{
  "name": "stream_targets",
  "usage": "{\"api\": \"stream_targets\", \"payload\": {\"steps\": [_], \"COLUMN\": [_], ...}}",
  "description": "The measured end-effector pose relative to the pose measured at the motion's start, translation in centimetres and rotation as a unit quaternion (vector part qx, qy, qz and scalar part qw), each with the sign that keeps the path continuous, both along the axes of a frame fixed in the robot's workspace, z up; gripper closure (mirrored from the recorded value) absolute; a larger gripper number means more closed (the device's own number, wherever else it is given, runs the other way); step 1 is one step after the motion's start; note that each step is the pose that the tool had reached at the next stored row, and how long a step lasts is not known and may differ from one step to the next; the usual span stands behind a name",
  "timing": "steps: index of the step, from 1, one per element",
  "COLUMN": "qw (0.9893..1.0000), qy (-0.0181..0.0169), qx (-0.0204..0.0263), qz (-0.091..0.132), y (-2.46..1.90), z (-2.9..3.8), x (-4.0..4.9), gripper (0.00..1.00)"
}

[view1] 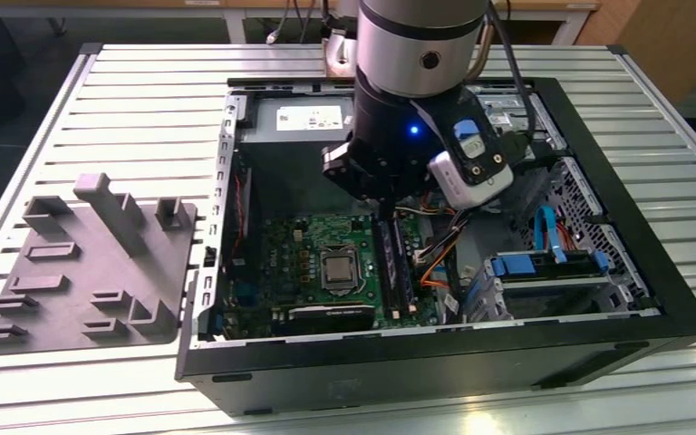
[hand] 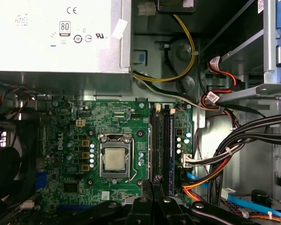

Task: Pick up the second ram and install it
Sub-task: 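Insert the second ram into the second slot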

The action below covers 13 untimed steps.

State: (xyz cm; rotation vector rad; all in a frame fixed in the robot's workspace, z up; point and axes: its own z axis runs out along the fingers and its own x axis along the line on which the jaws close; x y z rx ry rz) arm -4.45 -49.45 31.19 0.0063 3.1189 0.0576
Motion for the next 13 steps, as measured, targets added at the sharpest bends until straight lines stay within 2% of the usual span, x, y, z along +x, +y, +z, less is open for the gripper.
{"api": "stream_targets", "payload": {"steps": [7,13], "qw": [1.0,1.0], "qy": [0.0,0.0], "qx": [0.0,0.0001], "qz": [0.0,0.0], "y": [0.0,0.0], "z": [-0.3,-0.65], "x": [0.47,0.5], "gripper": [0.88,0.88]}}
